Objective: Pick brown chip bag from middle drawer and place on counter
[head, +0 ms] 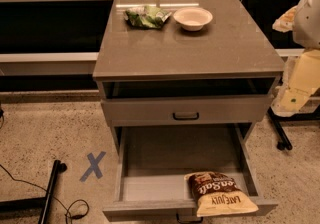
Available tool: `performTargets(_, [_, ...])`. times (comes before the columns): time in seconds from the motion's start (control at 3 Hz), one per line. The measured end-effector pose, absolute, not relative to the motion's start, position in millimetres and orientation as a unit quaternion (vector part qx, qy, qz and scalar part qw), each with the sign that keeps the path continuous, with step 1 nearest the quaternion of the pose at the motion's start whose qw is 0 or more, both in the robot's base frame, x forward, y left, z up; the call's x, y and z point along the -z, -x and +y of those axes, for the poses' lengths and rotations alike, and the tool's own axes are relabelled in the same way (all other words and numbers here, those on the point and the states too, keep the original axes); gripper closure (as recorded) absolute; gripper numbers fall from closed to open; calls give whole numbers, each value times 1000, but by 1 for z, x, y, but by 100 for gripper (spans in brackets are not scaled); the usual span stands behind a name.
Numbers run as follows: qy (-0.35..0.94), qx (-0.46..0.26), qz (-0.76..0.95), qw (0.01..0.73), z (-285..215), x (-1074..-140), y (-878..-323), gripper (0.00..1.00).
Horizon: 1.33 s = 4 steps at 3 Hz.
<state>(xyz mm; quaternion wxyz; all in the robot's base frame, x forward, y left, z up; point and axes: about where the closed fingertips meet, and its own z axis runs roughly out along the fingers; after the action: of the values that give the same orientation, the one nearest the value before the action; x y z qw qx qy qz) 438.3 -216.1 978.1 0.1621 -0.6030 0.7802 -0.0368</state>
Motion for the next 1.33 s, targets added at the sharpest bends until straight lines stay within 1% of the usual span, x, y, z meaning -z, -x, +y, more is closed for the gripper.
performTargets(0.33, [603, 37, 780, 162, -216, -978, -438, 0])
performTargets(1.0, [609, 38, 775, 168, -225, -940, -440, 0])
performTargets(1.33, [624, 12, 759, 186, -223, -872, -420, 0])
